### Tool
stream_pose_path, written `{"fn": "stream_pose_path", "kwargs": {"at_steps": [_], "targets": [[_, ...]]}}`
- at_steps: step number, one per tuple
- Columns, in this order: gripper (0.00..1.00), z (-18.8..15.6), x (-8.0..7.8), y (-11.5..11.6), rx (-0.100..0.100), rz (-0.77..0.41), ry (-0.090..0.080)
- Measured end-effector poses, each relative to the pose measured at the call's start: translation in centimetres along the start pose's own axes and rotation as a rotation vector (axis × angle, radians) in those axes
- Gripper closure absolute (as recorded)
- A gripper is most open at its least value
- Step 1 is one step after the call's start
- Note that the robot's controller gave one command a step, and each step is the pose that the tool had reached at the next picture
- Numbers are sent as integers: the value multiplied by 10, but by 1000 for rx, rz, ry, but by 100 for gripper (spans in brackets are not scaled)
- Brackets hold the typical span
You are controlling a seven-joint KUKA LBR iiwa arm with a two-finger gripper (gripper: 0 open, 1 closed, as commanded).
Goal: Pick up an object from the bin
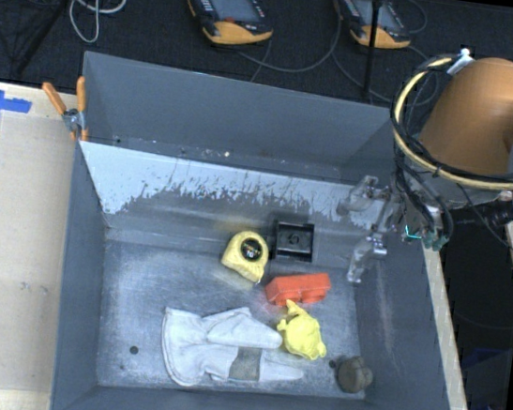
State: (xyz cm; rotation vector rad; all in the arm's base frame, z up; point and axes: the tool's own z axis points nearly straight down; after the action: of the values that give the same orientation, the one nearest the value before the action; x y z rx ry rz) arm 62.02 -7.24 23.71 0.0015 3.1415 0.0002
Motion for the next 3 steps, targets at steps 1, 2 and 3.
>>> {"fn": "stream_pose_path", "kwargs": {"at_steps": [1,2,3], "targets": [[0,51,1,5,1,-49,-6],[0,122,4,52,1,-173,1],[100,125,4,53,3,-187,-14]]}}
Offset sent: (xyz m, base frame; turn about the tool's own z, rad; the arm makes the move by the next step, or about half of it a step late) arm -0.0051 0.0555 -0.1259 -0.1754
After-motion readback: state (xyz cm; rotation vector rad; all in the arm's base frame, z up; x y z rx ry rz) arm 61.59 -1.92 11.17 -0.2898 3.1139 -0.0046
